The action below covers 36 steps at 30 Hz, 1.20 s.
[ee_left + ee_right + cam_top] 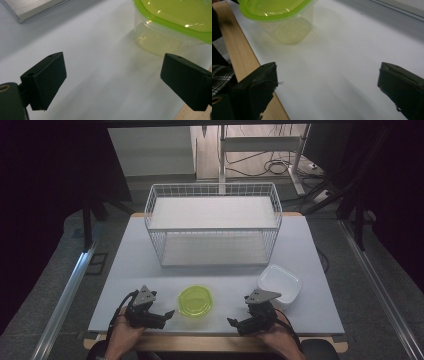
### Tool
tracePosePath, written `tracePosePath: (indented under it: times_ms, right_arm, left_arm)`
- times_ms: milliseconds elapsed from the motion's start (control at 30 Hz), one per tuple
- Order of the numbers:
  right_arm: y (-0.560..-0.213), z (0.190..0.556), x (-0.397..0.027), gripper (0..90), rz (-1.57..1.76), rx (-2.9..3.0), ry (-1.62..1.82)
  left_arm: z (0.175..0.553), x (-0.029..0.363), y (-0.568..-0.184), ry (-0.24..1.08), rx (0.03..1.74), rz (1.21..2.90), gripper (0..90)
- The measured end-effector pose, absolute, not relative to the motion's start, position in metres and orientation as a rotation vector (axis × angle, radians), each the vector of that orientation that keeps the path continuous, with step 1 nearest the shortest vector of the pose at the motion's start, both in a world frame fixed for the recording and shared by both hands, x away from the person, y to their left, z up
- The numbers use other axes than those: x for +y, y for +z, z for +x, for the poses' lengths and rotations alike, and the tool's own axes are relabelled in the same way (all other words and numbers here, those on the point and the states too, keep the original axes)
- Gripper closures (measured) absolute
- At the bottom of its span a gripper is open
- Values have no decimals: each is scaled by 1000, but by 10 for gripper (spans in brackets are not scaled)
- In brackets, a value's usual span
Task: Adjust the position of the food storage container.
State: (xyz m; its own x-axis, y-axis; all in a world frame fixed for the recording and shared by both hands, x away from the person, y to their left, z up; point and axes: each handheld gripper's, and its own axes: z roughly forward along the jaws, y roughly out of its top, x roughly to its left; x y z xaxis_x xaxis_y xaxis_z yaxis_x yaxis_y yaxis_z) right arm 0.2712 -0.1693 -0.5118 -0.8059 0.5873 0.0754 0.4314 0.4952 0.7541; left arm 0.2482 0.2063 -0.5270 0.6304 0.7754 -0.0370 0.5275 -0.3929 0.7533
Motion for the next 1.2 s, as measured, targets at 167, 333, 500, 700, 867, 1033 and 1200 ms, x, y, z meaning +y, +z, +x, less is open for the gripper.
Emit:
tracePosePath:
  times_ms: [167, 333, 500, 700, 867, 1033, 1200]
  right_arm:
    - [-511, 274, -175, 106, 957, 2533, 1232]
    - [-511, 274, -175, 121, 958, 2545, 1238]
    - [-511, 273, -173, 126, 951, 2557, 1238]
    - [-512, 273, -172, 140, 944, 2572, 1238]
    - [-512, 273, -171, 154, 936, 2574, 1235]
    - [-512, 273, -171, 163, 941, 2580, 1226]
    - [-513, 273, -171, 172, 934, 2593, 1198]
  left_arm:
    - [247, 214, -522, 438, 1046, 2082, 61]
    - [247, 220, -516, 396, 1067, 2043, 81]
    - [245, 217, -512, 412, 1071, 2069, 173]
    - [240, 217, -501, 393, 1032, 2062, 418]
    - [235, 216, -491, 386, 1008, 2026, 586]
    - [232, 209, -477, 310, 1008, 1949, 695]
    - [228, 191, -472, 323, 966, 1981, 829]
